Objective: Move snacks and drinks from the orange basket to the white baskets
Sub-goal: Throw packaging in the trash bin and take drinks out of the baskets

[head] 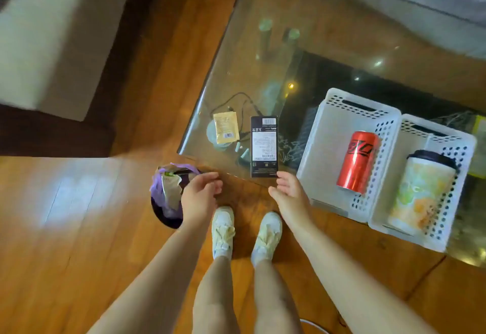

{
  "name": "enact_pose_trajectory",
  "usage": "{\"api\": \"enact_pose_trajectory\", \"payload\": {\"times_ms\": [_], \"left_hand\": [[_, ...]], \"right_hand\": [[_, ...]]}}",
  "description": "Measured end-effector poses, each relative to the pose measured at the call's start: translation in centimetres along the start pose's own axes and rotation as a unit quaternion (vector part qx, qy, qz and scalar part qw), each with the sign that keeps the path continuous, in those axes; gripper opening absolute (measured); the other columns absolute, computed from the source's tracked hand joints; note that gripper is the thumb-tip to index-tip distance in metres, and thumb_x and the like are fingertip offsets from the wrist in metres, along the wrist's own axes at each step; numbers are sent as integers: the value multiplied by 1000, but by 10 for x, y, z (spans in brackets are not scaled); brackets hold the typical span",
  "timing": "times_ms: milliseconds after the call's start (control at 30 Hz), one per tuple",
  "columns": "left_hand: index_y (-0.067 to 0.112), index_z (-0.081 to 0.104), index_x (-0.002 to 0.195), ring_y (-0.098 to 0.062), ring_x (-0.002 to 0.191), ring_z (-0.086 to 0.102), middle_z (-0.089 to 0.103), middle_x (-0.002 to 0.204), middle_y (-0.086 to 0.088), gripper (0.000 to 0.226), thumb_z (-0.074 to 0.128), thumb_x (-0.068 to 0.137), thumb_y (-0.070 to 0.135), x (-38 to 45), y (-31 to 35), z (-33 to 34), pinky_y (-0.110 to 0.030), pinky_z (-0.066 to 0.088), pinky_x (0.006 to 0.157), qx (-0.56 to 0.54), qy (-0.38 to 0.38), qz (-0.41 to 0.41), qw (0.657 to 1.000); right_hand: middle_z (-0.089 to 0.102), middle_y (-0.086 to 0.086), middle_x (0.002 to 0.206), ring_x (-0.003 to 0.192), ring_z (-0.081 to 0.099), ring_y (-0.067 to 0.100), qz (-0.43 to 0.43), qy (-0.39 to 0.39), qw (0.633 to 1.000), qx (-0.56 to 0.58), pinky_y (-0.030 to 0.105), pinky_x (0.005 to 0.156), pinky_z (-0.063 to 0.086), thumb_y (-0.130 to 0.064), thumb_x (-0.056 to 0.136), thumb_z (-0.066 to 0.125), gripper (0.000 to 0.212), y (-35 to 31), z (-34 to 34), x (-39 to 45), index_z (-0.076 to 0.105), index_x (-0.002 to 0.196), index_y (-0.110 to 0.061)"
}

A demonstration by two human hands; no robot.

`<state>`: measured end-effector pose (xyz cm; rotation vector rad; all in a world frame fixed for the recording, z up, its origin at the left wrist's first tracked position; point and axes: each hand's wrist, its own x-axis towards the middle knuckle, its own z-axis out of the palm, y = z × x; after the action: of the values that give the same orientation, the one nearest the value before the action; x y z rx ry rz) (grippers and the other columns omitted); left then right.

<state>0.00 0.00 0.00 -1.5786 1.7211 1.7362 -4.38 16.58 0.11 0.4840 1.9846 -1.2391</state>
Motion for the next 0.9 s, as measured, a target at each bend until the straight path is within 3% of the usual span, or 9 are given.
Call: {"api": "enact_pose_trajectory", "payload": {"times_ms": [100,233,367,500,667,900], "left_hand": [[18,62,104,-17,90,62,67,92,0,25,47,89,6,46,2,12,-31,49,85,89,73,67,991],[18,52,124,-9,90,56,58,101,7,34,53,90,16,97,14,30,-17,39,71,180,87,122,972],[15,45,130,-13,104,54,54,119,1,54,64,84,35,131,30,52,-25,41,82,211,107,126,964],[15,42,127,-23,119,48,46,130,-4,64,70,76,39,142,38,70,-35,40,88,277,131,127,943],[17,41,121,-27,113,52,52,124,-6,68,79,67,31,144,43,73,-33,37,77,311,134,123,933],[19,49,110,-25,103,57,59,115,-2,50,77,70,28,141,41,63,-32,37,68,355,96,123,922]], "right_hand": [[49,-3,124,111,47,8,-59,75,994,-58,18,89,41,-19,84,64,52,0,17,42,42,131,-21],[41,6,135,124,40,20,-43,125,984,-120,37,103,38,-23,76,72,72,7,34,79,34,136,-17],[31,9,139,128,30,23,-40,160,973,-164,37,104,34,-32,73,75,88,18,41,93,24,142,-14],[29,7,137,128,29,22,-41,154,974,-164,34,105,34,-35,72,75,83,25,41,97,32,139,-11],[33,6,132,123,34,21,-38,151,976,-150,31,103,37,-33,72,75,66,25,43,98,46,126,-10],[35,5,130,121,40,22,-7,163,980,-112,38,101,43,-29,64,81,71,18,45,100,46,124,-14]]}}
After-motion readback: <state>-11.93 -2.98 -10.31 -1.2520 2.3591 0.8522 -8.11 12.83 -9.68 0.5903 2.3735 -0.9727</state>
